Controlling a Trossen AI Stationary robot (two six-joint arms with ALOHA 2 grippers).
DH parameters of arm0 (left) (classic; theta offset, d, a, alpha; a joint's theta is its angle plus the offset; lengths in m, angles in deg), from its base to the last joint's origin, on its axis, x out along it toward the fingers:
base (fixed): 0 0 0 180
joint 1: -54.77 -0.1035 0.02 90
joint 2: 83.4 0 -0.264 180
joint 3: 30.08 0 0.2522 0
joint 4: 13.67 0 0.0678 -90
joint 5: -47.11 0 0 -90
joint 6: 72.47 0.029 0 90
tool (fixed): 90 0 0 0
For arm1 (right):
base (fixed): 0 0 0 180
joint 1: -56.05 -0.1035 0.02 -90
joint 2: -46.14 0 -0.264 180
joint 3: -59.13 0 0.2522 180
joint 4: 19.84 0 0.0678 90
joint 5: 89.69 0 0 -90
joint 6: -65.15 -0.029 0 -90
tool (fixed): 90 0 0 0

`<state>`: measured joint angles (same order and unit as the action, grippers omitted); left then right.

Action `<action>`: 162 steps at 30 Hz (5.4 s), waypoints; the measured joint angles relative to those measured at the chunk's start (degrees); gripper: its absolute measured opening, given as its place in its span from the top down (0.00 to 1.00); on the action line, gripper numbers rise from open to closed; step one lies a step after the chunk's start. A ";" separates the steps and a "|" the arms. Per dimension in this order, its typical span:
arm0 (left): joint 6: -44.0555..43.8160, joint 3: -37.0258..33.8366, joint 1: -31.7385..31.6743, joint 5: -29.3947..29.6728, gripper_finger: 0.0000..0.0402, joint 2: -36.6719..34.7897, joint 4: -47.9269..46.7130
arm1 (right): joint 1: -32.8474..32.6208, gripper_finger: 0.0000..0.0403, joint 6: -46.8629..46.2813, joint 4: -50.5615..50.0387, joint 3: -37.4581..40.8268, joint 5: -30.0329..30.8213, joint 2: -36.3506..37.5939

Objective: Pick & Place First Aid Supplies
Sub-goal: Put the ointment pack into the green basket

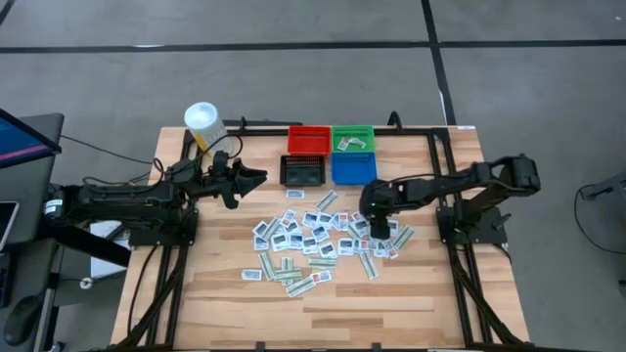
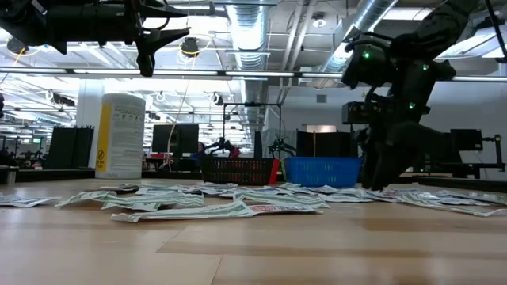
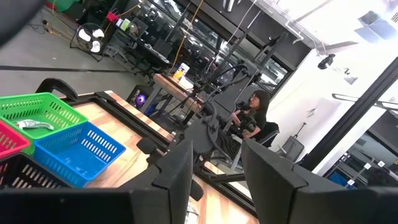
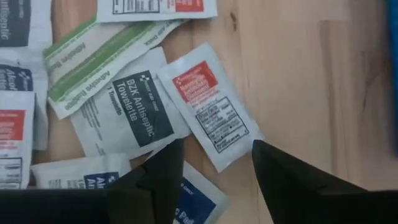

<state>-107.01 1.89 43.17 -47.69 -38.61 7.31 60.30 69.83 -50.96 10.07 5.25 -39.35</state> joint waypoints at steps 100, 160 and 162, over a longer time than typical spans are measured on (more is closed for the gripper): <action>-0.04 0.02 -0.01 0.02 0.65 0.02 0.00 | 36.51 1.00 28.92 -4.45 -29.36 -5.60 -1.92; -0.24 0.02 0.07 0.00 0.65 0.02 0.00 | 2.97 0.74 -10.32 -19.49 -29.30 -13.87 -16.60; -0.24 0.02 0.07 0.00 0.65 0.00 0.00 | 3.04 0.74 -12.12 -19.67 -29.30 -13.86 -16.82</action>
<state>-107.25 1.92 43.24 -47.69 -38.61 7.31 63.34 57.71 -70.63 -19.23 -8.61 -56.17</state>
